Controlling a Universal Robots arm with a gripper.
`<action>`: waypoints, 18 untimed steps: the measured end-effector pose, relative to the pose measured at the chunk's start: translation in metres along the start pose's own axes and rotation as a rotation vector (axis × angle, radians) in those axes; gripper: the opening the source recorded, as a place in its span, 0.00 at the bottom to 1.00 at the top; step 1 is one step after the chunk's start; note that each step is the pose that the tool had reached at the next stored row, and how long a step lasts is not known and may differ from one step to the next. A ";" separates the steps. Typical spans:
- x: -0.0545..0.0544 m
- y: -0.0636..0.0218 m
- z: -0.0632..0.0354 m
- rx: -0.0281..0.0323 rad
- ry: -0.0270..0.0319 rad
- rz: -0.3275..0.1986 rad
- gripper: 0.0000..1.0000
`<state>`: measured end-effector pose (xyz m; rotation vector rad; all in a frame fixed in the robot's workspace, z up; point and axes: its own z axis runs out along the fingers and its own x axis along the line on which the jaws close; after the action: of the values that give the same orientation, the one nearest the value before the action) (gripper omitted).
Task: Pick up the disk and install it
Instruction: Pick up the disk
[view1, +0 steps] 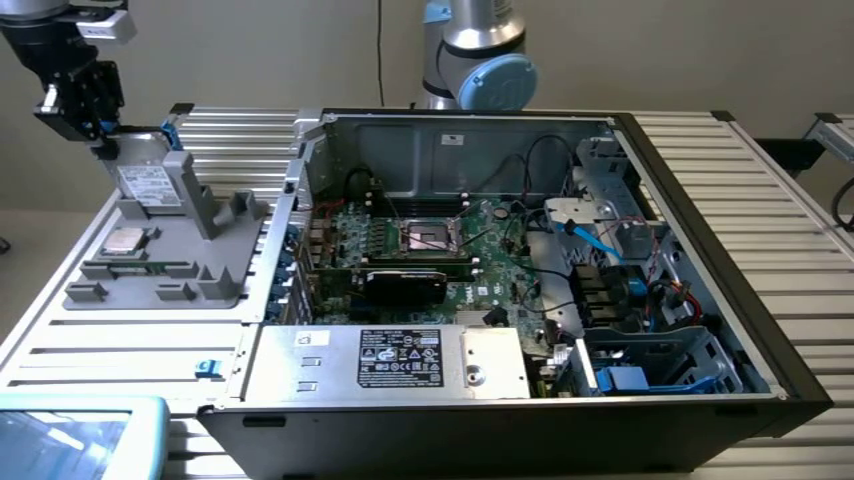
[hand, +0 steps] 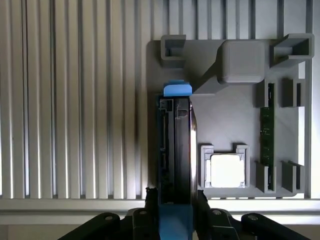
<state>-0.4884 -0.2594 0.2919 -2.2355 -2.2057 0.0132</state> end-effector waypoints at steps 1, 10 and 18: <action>0.000 0.0000 0.0000 0.0001 -0.0004 0.000 0.40; 0.000 0.0016 0.0012 -0.0001 -0.0029 0.000 0.40; 0.000 0.0023 0.0021 0.0000 -0.0051 0.000 0.40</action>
<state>-0.4861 -0.2594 0.2899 -2.2376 -2.2086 0.0190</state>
